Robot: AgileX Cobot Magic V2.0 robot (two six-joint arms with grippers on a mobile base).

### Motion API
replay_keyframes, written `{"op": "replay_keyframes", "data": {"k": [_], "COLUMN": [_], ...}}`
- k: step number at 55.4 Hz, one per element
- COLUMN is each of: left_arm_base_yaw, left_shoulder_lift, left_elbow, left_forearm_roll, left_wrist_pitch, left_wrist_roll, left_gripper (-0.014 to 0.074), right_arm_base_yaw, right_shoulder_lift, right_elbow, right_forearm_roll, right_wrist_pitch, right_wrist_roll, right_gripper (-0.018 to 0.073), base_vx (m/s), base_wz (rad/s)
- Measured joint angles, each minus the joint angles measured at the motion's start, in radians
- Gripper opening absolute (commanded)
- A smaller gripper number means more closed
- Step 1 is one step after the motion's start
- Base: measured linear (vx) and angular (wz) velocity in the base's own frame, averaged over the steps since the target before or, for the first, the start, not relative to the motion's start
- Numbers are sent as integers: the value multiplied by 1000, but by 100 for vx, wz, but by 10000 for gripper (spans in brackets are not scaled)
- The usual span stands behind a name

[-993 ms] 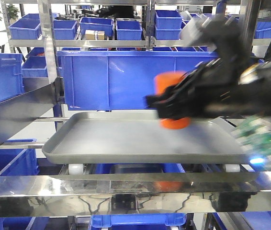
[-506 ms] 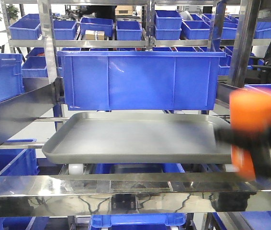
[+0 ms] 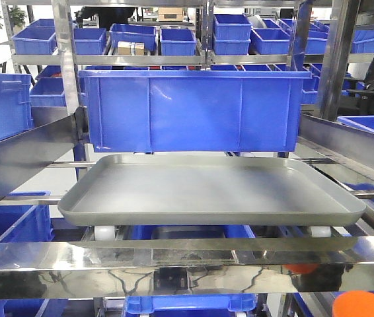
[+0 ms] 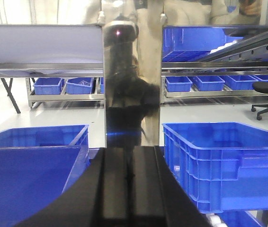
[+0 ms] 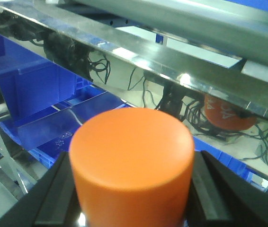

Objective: Grab orange capacitor from left shelf to right conveyor
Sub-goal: 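Close the right gripper on the cylinder top and lift it off the tray, then retract the right arm holding the cylinder away from the shelf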

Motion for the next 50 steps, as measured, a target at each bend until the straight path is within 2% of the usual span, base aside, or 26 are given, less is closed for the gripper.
{"op": "replay_keyframes", "data": {"k": [50], "left_arm_base_yaw": [0], "left_shoulder_lift": [0], "left_elbow": [0], "left_forearm_roll": [0], "left_wrist_pitch": [0], "left_wrist_roll": [0], "left_gripper": [-6], "right_arm_base_yaw": [0], "right_shoulder_lift": [0], "right_elbow": [0], "right_forearm_roll": [-3], "right_wrist_pitch": [0], "right_wrist_roll": [0], "right_gripper": [316], "base_vx": [0], "base_wz": [0]}}
